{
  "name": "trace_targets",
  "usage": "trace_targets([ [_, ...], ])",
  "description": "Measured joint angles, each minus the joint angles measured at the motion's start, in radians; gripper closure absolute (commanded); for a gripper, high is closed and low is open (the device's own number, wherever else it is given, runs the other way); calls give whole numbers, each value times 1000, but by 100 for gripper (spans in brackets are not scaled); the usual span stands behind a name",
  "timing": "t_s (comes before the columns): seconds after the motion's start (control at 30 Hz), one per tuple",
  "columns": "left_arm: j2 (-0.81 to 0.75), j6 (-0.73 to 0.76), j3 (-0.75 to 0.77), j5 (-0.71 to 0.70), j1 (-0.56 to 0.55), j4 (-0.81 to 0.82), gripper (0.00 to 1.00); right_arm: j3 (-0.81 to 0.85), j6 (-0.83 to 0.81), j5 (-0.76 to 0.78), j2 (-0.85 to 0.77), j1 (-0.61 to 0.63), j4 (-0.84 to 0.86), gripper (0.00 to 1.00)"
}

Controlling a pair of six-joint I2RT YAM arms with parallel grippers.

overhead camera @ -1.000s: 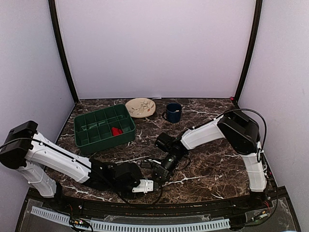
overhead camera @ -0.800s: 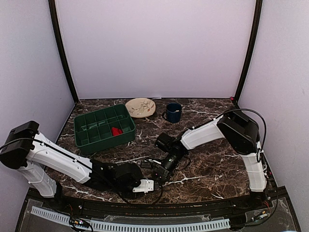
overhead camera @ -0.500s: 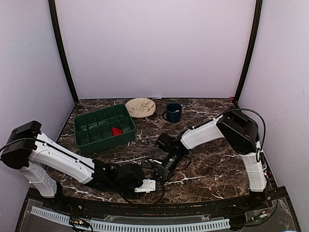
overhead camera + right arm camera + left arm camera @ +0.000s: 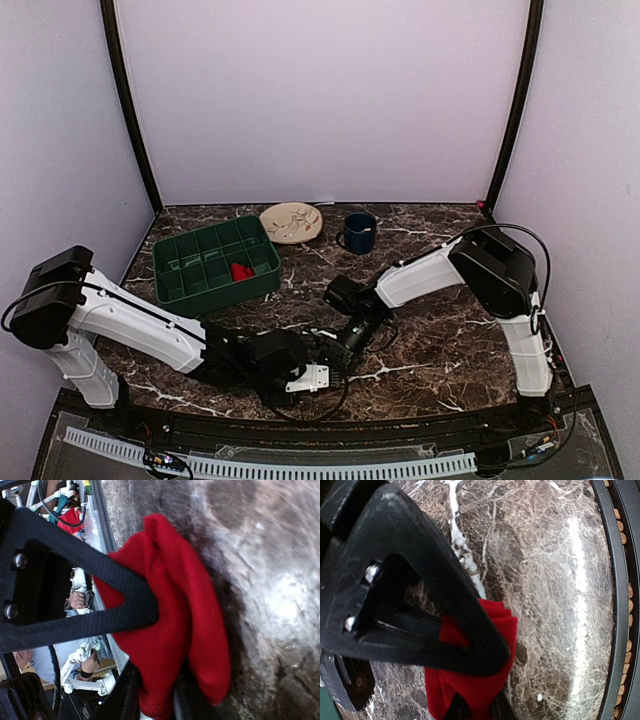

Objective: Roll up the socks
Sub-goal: Pick up the sock from the center of the board.

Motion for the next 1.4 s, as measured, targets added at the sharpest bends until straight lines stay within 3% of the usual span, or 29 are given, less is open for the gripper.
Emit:
trace_targets([
  [0.63,37,-34,102,227,114,-120,96,-120,84,-35,-51,-31,165,67],
  [1.4,83,-68,179,620,292,-291,94,-347,274,116,-211,-123,483,63],
])
